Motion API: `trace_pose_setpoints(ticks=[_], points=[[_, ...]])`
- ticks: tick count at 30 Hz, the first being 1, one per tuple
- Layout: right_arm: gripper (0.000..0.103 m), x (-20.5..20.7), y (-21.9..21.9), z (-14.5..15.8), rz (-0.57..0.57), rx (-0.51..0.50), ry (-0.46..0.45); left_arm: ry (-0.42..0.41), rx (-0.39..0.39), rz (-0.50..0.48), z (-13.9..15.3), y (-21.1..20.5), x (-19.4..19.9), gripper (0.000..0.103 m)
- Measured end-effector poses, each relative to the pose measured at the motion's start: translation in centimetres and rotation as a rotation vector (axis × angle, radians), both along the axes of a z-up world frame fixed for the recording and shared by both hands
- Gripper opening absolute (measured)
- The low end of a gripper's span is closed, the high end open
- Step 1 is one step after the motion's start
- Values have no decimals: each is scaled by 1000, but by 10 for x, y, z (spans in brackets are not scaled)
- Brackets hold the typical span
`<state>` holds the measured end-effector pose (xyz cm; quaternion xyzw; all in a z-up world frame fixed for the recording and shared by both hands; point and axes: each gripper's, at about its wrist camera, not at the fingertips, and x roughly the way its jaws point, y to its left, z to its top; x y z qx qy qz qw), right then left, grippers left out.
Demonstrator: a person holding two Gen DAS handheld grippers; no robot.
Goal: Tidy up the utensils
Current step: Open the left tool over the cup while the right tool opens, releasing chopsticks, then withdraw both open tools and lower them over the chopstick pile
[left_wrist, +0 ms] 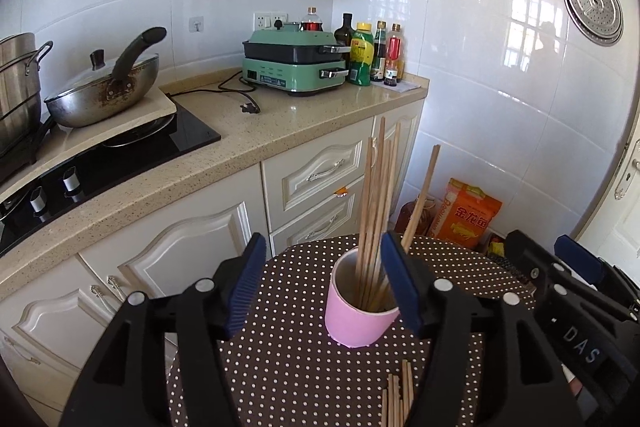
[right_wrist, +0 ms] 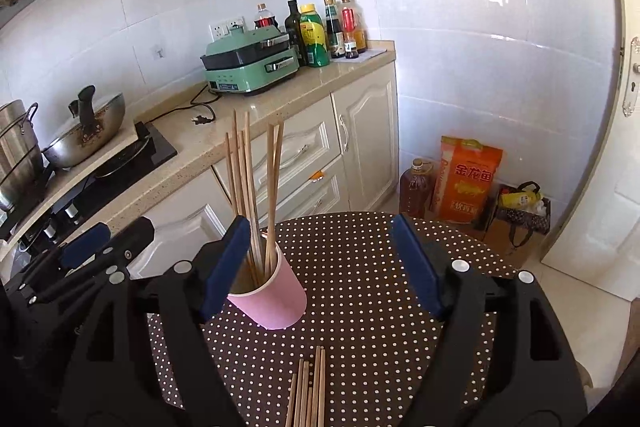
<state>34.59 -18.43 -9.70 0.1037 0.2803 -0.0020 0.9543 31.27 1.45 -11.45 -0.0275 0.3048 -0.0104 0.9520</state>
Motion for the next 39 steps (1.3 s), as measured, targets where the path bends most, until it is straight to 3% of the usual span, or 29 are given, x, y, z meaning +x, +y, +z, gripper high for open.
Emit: trace_pose_setpoints(ticks=[10,18,27,39], points=[[77,-49,-5,33,23,-27,-33,-9,13,17,30,-1,-53,65],[78,-78,-5,33,52,-44,15,57,24,24,29,-5,-88,66],[78,-104,-1,0,74,-41,129,161,68,27,0,-11,-118,66],[78,-117,3,-48,79,-57,280,338,118,26,-58,-15,-140,66]])
